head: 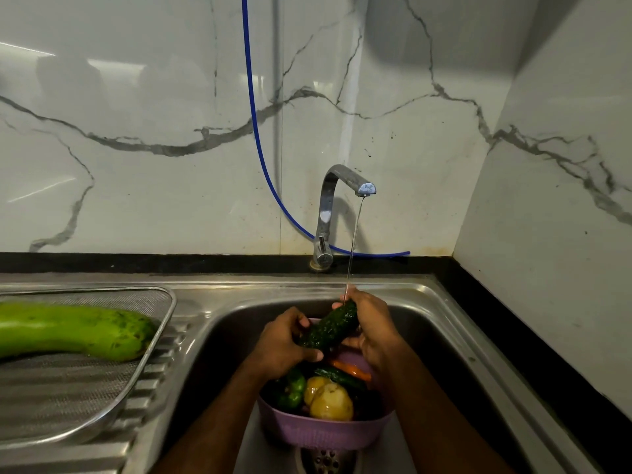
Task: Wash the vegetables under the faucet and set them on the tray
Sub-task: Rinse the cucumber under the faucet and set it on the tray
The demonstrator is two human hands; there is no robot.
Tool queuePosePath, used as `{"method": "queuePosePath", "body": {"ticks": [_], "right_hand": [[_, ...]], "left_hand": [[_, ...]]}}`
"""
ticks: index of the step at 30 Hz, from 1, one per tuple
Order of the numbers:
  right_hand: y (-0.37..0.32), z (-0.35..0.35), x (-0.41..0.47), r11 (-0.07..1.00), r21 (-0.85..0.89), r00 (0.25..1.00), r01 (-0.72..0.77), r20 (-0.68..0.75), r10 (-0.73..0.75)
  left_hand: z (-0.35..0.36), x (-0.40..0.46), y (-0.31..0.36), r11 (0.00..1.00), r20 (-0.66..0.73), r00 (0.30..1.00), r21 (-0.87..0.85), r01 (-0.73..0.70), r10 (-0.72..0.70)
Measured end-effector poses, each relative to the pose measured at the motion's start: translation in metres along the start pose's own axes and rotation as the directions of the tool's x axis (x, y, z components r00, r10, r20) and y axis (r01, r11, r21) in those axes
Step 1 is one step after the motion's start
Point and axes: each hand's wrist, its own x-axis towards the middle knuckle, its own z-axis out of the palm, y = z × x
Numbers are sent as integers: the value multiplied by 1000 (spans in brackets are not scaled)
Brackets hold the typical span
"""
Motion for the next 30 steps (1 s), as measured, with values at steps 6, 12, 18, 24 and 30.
{"method": "queuePosePath", "body": {"ticks": [6,12,18,24,30], "right_hand": [[3,-3,5,993,114,1000,-18,2,18],[5,-7,9,993,90,990,71,112,-81],[5,-20,7,998,-63,981,-19,194,31],[12,-28,16,995,96,994,20,102,-30],[9,-40,15,975,176,990,134,6,-137]], "left_hand": [[4,4,-4,984,-149,989,176,28,-1],[11,2,2,974,-12,1000,-226,13,-16],[32,4,21,923,-109,994,-381,-61,21],[36,8,19,924,-147,988,-369,-98,46],[27,-1,22,998,-194,979,17,-61,63]]}}
